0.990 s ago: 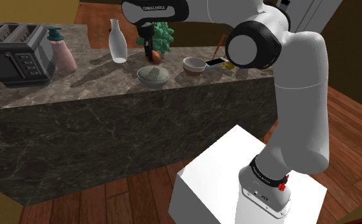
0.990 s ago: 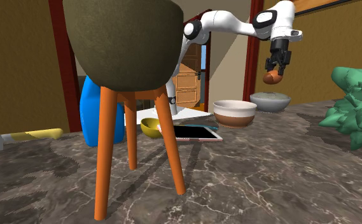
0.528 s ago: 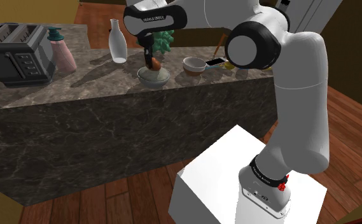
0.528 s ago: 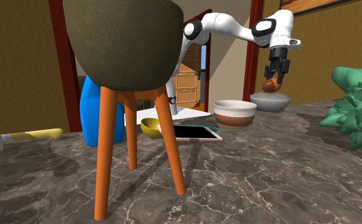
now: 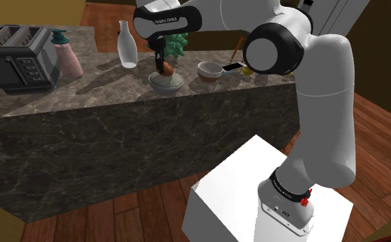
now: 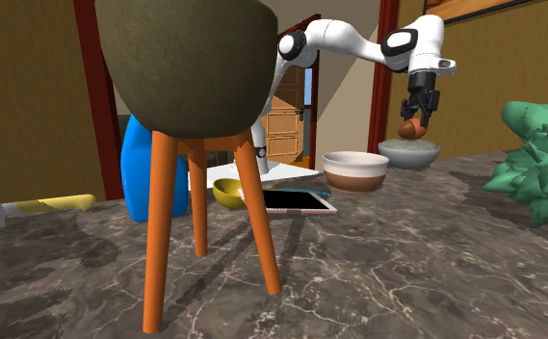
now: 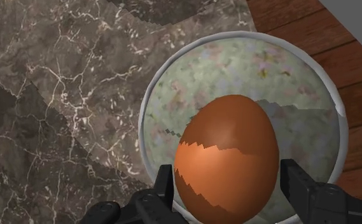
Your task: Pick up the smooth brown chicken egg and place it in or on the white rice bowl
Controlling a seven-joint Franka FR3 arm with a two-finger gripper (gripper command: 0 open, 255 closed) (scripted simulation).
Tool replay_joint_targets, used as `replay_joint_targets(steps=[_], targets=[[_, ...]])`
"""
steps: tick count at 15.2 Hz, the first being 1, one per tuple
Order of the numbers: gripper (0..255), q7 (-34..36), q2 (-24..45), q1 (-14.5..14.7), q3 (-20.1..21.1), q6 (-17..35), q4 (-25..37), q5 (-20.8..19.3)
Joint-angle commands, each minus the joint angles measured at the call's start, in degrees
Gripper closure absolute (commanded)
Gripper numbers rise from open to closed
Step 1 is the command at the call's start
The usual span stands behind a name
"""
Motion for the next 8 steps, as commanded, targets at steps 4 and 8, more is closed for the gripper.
replay_joint_targets(steps=[4,8], targets=[[0,0.0,0.7,-0.2,-0.1,-0.1,0.0,0.0],[0,-0.1,-0.1,0.2,0.0,-3.7,2.8,0.0]])
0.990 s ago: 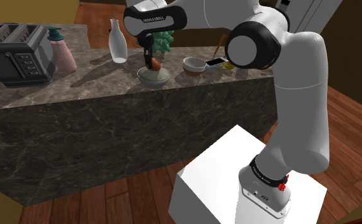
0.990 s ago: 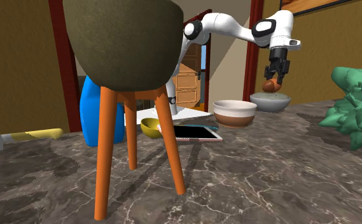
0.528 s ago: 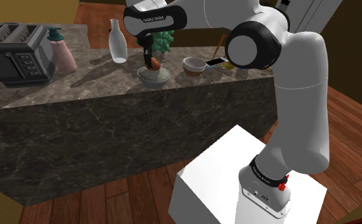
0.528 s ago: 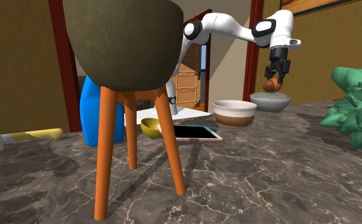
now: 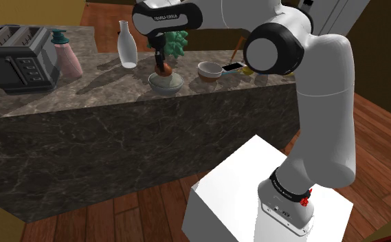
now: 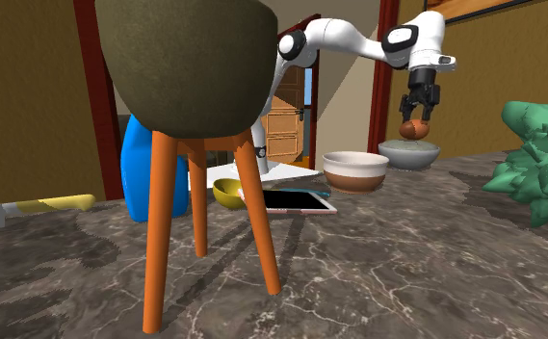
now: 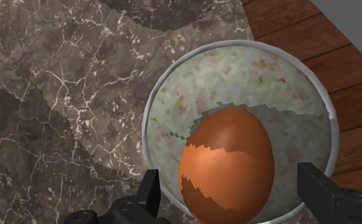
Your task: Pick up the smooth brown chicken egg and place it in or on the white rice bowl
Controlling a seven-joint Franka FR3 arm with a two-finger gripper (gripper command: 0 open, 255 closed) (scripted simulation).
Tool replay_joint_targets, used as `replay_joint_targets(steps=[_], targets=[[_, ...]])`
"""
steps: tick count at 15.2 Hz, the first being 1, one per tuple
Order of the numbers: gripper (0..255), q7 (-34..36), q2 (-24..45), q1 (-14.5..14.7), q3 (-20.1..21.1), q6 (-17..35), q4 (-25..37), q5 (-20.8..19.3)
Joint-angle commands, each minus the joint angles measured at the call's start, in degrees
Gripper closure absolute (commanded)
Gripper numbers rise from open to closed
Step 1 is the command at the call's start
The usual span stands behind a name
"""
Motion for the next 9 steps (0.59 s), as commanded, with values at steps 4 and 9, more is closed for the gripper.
replay_joint_targets(steps=[4,9], targets=[[0,0.0,-0.1,0.4,0.1,-4.6,4.4,0.1],[0,0.0,-0.1,0.4,0.1,-4.7,4.5,0.1]])
